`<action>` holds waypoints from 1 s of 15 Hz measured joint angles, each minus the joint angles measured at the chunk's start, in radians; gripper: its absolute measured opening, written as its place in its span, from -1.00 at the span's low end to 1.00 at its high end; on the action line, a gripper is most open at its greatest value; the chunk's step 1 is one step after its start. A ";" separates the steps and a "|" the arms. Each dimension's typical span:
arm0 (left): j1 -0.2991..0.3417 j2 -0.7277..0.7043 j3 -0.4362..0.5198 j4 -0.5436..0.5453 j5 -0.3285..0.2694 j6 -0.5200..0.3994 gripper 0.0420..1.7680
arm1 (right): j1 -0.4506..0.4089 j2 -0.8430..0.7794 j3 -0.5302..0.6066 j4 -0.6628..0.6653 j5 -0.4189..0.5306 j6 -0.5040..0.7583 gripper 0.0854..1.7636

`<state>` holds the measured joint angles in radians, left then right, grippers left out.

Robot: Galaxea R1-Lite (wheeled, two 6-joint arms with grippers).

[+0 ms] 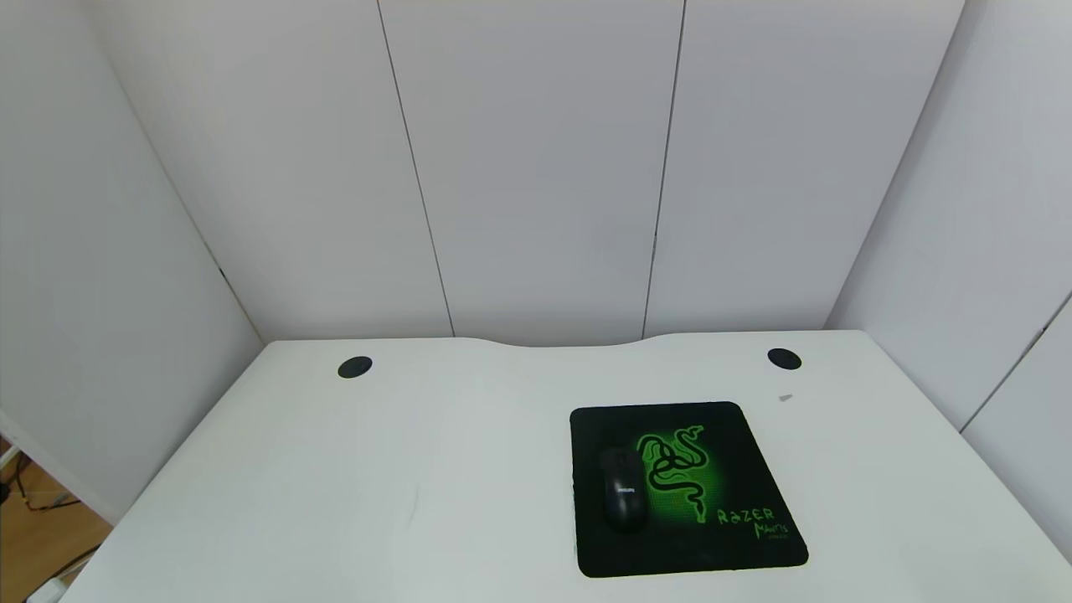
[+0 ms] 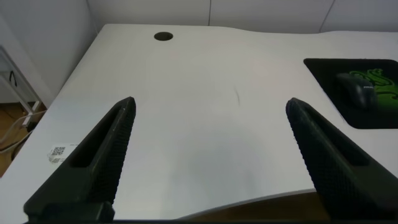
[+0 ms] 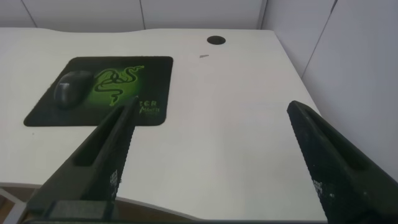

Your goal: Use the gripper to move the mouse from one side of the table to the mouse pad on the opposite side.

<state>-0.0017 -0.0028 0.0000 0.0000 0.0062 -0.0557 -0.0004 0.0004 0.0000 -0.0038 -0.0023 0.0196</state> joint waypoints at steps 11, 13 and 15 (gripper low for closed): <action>0.000 0.001 0.000 0.005 0.001 -0.014 0.94 | 0.000 0.000 0.000 0.000 0.000 0.000 0.94; 0.000 0.001 0.000 0.005 0.001 -0.014 0.94 | 0.000 0.000 0.000 0.000 0.000 0.000 0.94; 0.000 0.001 0.000 0.005 0.002 -0.014 0.94 | 0.000 0.000 0.000 0.000 0.000 0.000 0.94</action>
<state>-0.0017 -0.0019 0.0000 0.0047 0.0081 -0.0702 -0.0004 0.0004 0.0000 -0.0043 -0.0019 0.0196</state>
